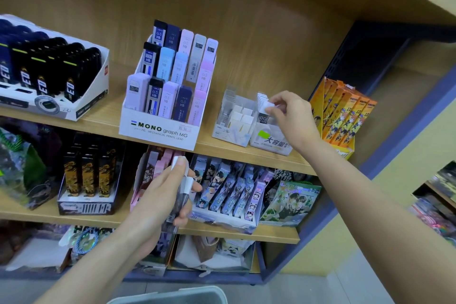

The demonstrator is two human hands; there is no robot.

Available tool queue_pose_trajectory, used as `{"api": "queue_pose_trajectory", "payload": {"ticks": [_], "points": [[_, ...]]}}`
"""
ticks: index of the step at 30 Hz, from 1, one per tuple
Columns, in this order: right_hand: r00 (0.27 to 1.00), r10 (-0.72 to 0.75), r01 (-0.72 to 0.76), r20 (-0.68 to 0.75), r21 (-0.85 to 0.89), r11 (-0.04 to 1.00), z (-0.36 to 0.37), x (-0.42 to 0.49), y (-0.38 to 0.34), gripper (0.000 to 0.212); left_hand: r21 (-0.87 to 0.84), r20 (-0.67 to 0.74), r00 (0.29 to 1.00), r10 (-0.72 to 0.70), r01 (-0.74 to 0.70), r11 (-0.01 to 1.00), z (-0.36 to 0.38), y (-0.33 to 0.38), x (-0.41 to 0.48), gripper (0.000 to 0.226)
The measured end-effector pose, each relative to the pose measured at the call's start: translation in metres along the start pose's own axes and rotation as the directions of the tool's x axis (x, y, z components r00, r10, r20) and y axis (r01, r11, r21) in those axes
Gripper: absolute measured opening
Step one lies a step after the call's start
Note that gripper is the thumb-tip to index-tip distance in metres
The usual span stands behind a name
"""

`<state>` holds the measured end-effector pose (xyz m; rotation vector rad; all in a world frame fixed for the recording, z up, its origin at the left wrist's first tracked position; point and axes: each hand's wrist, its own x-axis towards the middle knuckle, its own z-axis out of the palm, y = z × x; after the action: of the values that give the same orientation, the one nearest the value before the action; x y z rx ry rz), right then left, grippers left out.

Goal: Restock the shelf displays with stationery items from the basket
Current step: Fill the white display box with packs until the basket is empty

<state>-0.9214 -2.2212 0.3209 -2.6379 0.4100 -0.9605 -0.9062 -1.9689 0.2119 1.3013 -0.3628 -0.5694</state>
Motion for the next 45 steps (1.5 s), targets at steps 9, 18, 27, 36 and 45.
{"api": "queue_pose_trajectory", "payload": {"ticks": [9,18,27,36,45], "points": [[0.988,0.063,-0.03,-0.142,0.223,0.974,-0.022,0.012,-0.007,0.006,0.044,-0.003,1.0,-0.013,0.014,0.999,0.0,-0.001,0.003,0.044],[0.996,0.064,-0.069,0.062,0.069,0.995,0.001,0.0,0.002,0.008,-0.036,-0.011,0.992,-0.125,0.125,0.992,0.002,0.003,0.0,0.048],[0.995,0.045,-0.047,-0.092,-0.022,0.999,0.008,-0.012,-0.004,0.02,-0.109,-0.007,0.99,-0.143,0.142,0.984,0.006,0.007,-0.005,0.051],[0.886,0.135,-0.3,0.444,0.325,0.897,0.031,-0.106,-0.061,0.021,0.028,0.016,0.988,-0.152,0.151,0.988,0.005,0.003,-0.004,0.035],[0.594,0.208,-0.686,0.777,0.354,0.636,0.037,-0.111,-0.069,0.016,0.201,0.002,0.987,-0.159,0.155,0.967,0.013,0.002,-0.012,0.031]]}}
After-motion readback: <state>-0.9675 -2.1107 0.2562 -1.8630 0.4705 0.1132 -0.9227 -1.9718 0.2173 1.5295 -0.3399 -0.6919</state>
